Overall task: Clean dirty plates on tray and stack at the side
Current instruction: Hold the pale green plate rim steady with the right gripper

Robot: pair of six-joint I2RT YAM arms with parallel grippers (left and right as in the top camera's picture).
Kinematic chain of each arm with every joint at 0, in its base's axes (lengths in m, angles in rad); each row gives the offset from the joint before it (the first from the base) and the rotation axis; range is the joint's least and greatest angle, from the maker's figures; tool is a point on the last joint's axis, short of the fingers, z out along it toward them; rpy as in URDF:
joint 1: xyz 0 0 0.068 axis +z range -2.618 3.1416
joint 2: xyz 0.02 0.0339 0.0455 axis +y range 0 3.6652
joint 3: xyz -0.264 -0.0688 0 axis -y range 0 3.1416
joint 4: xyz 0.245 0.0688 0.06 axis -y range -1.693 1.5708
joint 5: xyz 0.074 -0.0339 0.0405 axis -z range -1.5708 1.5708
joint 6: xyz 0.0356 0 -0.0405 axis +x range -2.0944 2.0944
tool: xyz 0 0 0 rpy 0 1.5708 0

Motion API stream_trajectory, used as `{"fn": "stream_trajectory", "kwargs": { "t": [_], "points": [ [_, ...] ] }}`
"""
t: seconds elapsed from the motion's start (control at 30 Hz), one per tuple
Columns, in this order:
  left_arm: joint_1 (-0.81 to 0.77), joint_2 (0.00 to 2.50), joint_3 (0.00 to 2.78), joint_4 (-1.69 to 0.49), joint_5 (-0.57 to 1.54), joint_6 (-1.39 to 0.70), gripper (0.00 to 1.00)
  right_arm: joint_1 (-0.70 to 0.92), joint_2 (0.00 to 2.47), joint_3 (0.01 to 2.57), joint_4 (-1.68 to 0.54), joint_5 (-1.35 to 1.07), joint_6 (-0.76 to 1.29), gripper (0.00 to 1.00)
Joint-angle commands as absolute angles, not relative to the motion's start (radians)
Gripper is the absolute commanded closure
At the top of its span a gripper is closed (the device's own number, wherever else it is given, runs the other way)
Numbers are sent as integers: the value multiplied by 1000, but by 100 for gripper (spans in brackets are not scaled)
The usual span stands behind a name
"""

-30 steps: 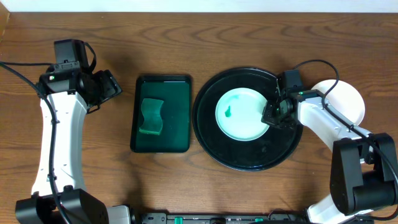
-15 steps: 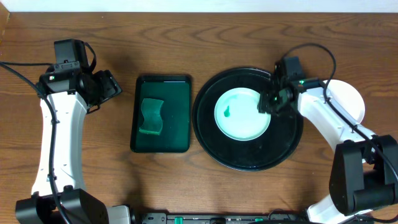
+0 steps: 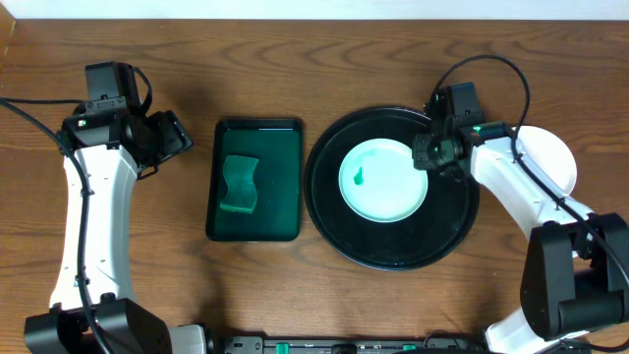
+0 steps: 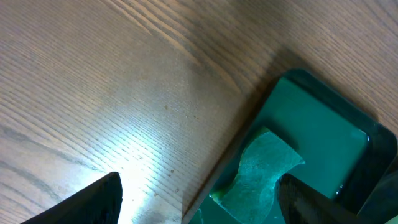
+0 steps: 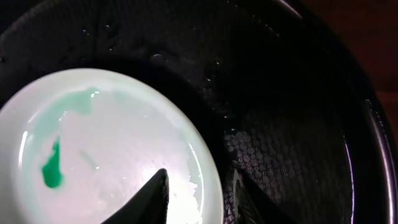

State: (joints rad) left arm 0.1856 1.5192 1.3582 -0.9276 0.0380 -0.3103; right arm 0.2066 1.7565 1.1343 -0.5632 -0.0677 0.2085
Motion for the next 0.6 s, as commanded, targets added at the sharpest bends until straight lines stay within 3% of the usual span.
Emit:
{"fn": "stream_trajectory", "kwargs": {
  "t": [0.0, 0.13, 0.57],
  "points": [
    [189, 1520, 1372, -931, 25, -311, 20, 209, 1754, 1087, -533, -49, 192, 74],
    [190, 1520, 1372, -931, 25, -311, 20, 209, 1754, 1037, -487, -49, 193, 84],
    [189, 1520, 1372, -931, 25, -311, 20, 209, 1754, 1017, -502, -49, 193, 88]
  ]
}}
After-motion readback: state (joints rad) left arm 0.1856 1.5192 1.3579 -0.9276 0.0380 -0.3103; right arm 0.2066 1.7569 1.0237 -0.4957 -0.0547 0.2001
